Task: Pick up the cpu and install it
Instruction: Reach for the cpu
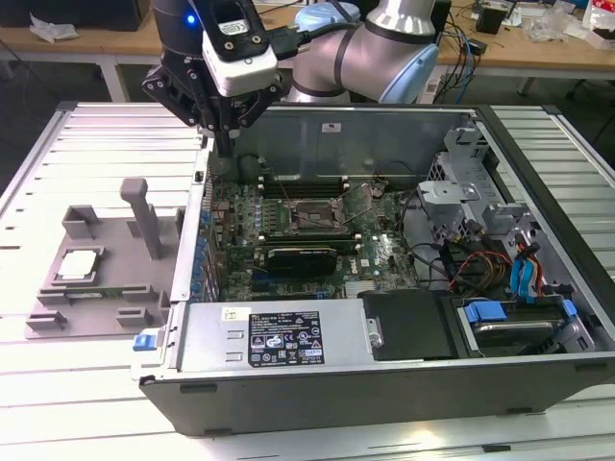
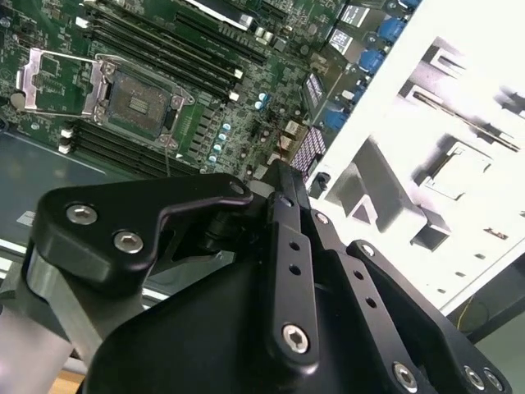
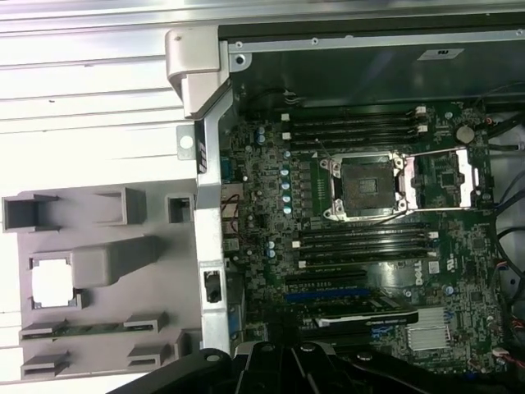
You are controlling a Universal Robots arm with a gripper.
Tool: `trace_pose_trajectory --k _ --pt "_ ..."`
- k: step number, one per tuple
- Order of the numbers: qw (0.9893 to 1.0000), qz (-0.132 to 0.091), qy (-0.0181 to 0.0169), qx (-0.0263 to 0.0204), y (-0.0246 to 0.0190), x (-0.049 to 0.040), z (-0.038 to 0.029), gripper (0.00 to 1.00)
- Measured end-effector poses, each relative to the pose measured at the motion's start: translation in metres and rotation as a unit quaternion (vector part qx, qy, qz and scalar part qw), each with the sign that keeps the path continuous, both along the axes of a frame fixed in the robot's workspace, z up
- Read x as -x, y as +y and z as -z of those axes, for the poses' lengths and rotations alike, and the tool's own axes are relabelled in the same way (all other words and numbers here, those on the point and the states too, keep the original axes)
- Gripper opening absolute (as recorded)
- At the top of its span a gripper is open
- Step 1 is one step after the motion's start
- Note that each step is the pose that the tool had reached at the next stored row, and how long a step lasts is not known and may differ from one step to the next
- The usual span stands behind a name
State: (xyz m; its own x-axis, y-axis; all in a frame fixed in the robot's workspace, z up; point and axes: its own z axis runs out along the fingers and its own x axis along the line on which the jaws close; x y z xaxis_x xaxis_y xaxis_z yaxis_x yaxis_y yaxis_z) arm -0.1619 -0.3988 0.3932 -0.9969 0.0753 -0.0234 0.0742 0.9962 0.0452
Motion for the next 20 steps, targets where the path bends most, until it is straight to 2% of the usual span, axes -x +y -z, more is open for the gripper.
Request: trace_pose_trajectory --k 20 --pt "1.0000 0.000 0.0000 0.0000 0.0000 0.0259 0.0000 0.11"
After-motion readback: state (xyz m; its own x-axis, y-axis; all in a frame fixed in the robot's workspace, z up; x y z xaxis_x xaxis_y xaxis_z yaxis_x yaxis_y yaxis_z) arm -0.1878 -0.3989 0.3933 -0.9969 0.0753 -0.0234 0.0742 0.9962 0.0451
